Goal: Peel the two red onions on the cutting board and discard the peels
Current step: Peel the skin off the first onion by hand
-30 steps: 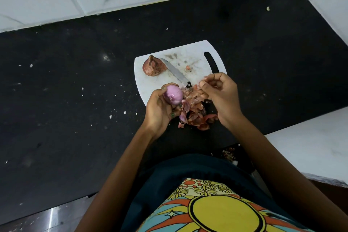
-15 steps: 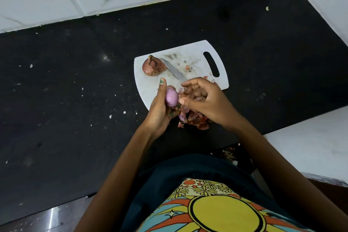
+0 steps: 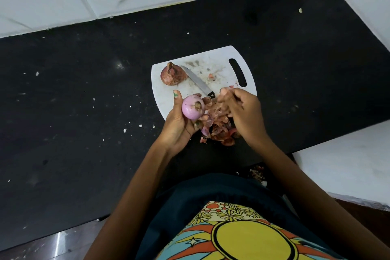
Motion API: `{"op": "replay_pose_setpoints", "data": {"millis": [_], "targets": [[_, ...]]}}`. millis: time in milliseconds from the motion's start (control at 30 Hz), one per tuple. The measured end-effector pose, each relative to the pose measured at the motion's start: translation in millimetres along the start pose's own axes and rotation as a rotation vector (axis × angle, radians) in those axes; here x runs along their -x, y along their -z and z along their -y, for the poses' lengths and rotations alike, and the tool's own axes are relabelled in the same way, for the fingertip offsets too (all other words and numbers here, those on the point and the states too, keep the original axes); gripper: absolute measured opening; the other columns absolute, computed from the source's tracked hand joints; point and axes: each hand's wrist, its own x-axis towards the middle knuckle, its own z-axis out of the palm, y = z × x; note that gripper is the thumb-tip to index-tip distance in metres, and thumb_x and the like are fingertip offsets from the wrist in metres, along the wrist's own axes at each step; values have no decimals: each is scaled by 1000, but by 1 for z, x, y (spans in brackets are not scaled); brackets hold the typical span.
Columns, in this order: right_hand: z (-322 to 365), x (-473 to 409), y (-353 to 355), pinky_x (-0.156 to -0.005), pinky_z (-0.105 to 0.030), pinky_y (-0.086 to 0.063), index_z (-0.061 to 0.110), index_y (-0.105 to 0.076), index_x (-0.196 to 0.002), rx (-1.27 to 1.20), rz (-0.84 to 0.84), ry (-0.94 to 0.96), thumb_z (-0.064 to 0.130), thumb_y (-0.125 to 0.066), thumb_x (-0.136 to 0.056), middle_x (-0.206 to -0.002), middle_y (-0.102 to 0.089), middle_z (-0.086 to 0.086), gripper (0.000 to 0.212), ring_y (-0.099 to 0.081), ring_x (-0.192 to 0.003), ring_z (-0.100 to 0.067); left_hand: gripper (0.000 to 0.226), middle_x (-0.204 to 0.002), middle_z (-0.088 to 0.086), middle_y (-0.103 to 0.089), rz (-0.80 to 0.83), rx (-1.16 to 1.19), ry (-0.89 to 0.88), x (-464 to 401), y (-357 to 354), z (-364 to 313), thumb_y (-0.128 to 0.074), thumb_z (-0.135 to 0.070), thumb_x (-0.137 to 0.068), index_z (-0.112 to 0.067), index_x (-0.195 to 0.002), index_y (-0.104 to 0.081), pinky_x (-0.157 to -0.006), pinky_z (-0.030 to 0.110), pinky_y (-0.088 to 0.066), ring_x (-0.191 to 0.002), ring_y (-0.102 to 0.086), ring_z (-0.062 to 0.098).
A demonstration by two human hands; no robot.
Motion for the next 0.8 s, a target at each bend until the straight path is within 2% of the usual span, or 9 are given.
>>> {"op": "replay_pose_setpoints", "data": {"millis": [67,133,200,267,367,433,533,667,800], "targets": [[-5,0,5,-48,-35,-40,7,-64,-74,143,19,69,31,-56,-95,-59,-60,-15,33,-50,-49,-28,57,-86,5,-75,-23,26,10,-3,3,1,-20,-54,-99,-13,-101,-59,-42,20,-47,-49,-62,10],[-13,-1,9,-53,-35,-45,6,-63,-76,290,85,113,25,-59,-93,-60,-60,-6,26,-52,-52,-19,55,-82,7,-74,-23,22,19,-2,2,1,-22,-54,-99,-13,-101,-60,-41,20,-47,-48,-62,10],[-19,0,11,-72,-36,-51,12,-64,-98,426,213,116,16,-59,-91,-80,-65,3,10,-59,-74,-13,55,-68,7,-71,-26,13,31,-2,1,2,-23,-53,-100,-12,-100,-60,-41,20,-47,-46,-61,10],[-22,1,11,-83,-40,-48,17,-62,-109,550,266,144,20,-56,-93,-95,-63,4,18,-57,-93,-15,55,-59,5,-67,-46,6,32,-2,0,3,-23,-53,-100,-12,-101,-59,-42,20,-48,-45,-60,10],[-10,4,11,-68,-22,-44,10,-66,-88,394,141,215,22,-56,-95,-73,-54,18,17,-55,-72,1,52,-60,3,-67,-104,-3,24,-3,1,4,-24,-51,-101,-13,-101,-60,-45,21,-50,-46,-60,9],[2,6,10,-64,-10,-43,5,-66,-93,232,103,250,9,-60,-92,-76,-56,22,7,-58,-73,9,52,-60,3,-68,-146,5,24,-4,0,5,-25,-50,-101,-11,-99,-60,-43,20,-49,-45,-60,10],[10,9,5,-70,-18,-52,5,-67,-102,117,158,304,5,-65,-87,-93,-66,3,15,-64,-85,-4,55,-61,8,-68,-208,-18,19,-6,-1,7,-26,-51,-101,-7,-95,-60,-49,25,-54,-50,-62,13],[7,12,-8,-72,-30,-55,6,-71,-105,110,209,378,13,-79,-74,-96,-63,-6,33,-64,-80,-17,59,-74,15,-70,-217,-43,15,-7,-2,9,-28,-54,-100,-6,-95,-61,-80,45,-51,-75,-63,29],[2,11,-17,-70,-36,-56,2,-74,-97,77,117,444,9,-77,-75,-91,-66,-9,24,-65,-82,-16,59,-74,15,-66,-176,-26,32,-9,1,11,-25,-55,-100,-8,-91,-59,-77,41,-49,-80,-60,31]]}}
